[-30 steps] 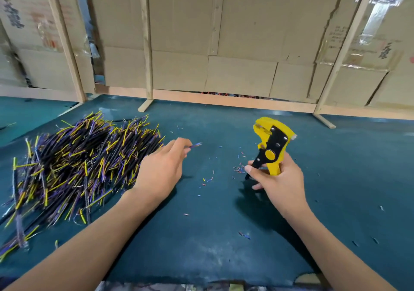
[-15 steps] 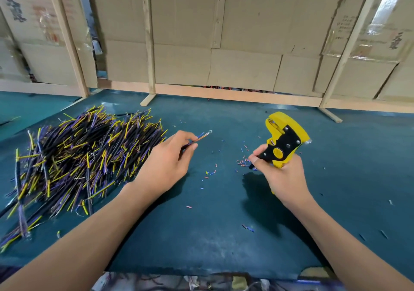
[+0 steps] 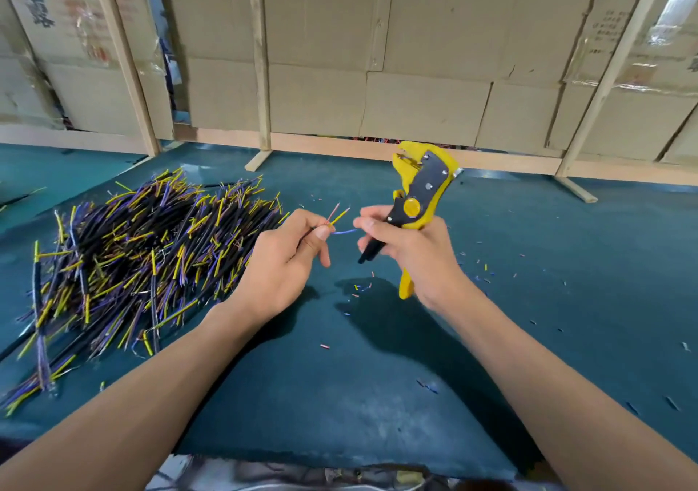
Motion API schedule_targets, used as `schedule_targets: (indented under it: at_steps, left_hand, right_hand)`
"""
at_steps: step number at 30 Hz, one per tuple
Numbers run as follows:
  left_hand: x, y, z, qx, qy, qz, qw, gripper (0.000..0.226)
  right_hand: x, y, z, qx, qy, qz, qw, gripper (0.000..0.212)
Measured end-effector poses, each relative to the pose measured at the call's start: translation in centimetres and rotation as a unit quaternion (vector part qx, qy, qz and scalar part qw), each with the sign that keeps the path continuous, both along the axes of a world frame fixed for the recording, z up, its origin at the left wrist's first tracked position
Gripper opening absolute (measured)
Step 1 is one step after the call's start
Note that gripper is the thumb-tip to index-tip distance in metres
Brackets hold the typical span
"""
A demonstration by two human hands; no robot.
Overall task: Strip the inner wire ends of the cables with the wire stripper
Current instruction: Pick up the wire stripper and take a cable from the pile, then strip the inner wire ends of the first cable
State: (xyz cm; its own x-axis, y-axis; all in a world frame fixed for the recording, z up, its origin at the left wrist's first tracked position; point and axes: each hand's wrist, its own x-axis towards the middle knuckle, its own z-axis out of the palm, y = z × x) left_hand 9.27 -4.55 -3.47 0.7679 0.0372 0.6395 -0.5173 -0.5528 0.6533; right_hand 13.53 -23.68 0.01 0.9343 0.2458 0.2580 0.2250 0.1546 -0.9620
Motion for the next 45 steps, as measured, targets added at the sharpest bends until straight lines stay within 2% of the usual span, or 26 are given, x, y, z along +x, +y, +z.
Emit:
schedule_targets:
  at_steps: [2, 3, 6, 8, 9, 11, 12, 14, 18, 20, 22, 24, 30, 33, 35, 40, 43, 45]
  left_hand:
    - [0.1, 0.1, 0.3, -0.094, 0.037, -0.019, 0.995, 0.013]
    - [0.1, 0.1, 0.5, -0.148, 0.06, -0.037, 0.986, 0.014]
    - [0.1, -0.7, 1.2, -0.257, 0.132, -0.128, 0.949, 0.014]
    - [-0.2, -1.6, 1.6, -0.327, 0.171, -0.16, 0.915, 0.014]
    - [-0.2, -1.9, 1.9, -0.371, 0.186, -0.166, 0.895, 0.013]
    - [-0.3, -2.1, 2.5, -0.478, 0.215, -0.194, 0.829, 0.014]
    - [-0.3, -2.0, 2.8, -0.525, 0.22, -0.22, 0.792, 0.015]
    - [-0.3, -1.5, 3.2, -0.582, 0.206, -0.263, 0.741, 0.018]
    - [-0.3, -0.7, 3.4, -0.67, 0.154, -0.287, 0.667, 0.018]
    - [-0.2, -0.5, 3.5, -0.696, 0.135, -0.279, 0.648, 0.018]
    - [0.0, -0.4, 3.4, -0.707, 0.117, -0.265, 0.645, 0.022]
    - [0.1, -0.2, 3.4, -0.697, 0.105, -0.252, 0.663, 0.028]
    - [-0.3, -0.9, 3.1, -0.569, 0.17, -0.245, 0.766, 0.033]
    - [-0.6, -1.9, 2.4, -0.475, 0.207, -0.243, 0.82, 0.038]
    - [-0.6, -2.5, 2.0, -0.434, 0.206, -0.242, 0.843, 0.039]
    - [-0.7, -2.4, 2.2, -0.428, 0.206, -0.246, 0.845, 0.028]
    - [-0.4, -2.0, 2.9, -0.418, 0.236, -0.244, 0.842, 0.027]
    - [0.0, -1.7, 3.5, -0.384, 0.262, -0.238, 0.853, 0.028]
  right_hand:
    - [0.7, 1.0, -0.1, 0.006, 0.062, 0.047, 0.997, 0.029]
    - [0.8, 1.4, -0.4, 0.006, 0.079, 0.064, 0.995, 0.024]
    - [0.5, 2.3, -1.4, 0.007, 0.087, 0.124, 0.988, 0.002]
    - [0.2, 2.5, -1.7, 0.023, 0.097, 0.137, 0.985, 0.005]
    - [0.1, 2.5, -1.7, 0.038, 0.113, 0.132, 0.984, 0.008]
    - [-0.2, 2.2, -1.4, 0.068, 0.143, 0.124, 0.98, 0.01]
    - [-0.3, 2.1, -1.2, 0.081, 0.154, 0.126, 0.977, 0.008]
    - [-0.6, 2.1, -1.0, 0.096, 0.177, 0.147, 0.969, 0.005]
    - [-1.7, 2.5, -1.3, 0.052, 0.218, 0.208, 0.952, 0.009]
    - [-2.5, 2.7, -1.5, 0.033, 0.224, 0.238, 0.944, 0.013]
    - [-2.9, 2.8, -1.6, 0.035, 0.227, 0.251, 0.94, 0.015]
    - [-3.0, 2.7, -1.5, 0.05, 0.231, 0.256, 0.937, 0.014]
    - [-2.6, 1.8, -0.9, 0.149, 0.26, 0.236, 0.925, 0.011]
    - [-2.1, 1.1, -0.8, 0.178, 0.25, 0.201, 0.93, 0.012]
    - [-1.9, 0.7, -0.7, 0.177, 0.236, 0.183, 0.938, 0.009]
    - [-1.9, 0.4, -0.7, 0.149, 0.194, 0.163, 0.956, 0.011]
    - [-1.9, 0.4, -0.6, 0.133, 0.171, 0.149, 0.965, 0.01]
    - [-1.6, 0.1, -0.4, 0.126, 0.169, 0.138, 0.968, 0.016]
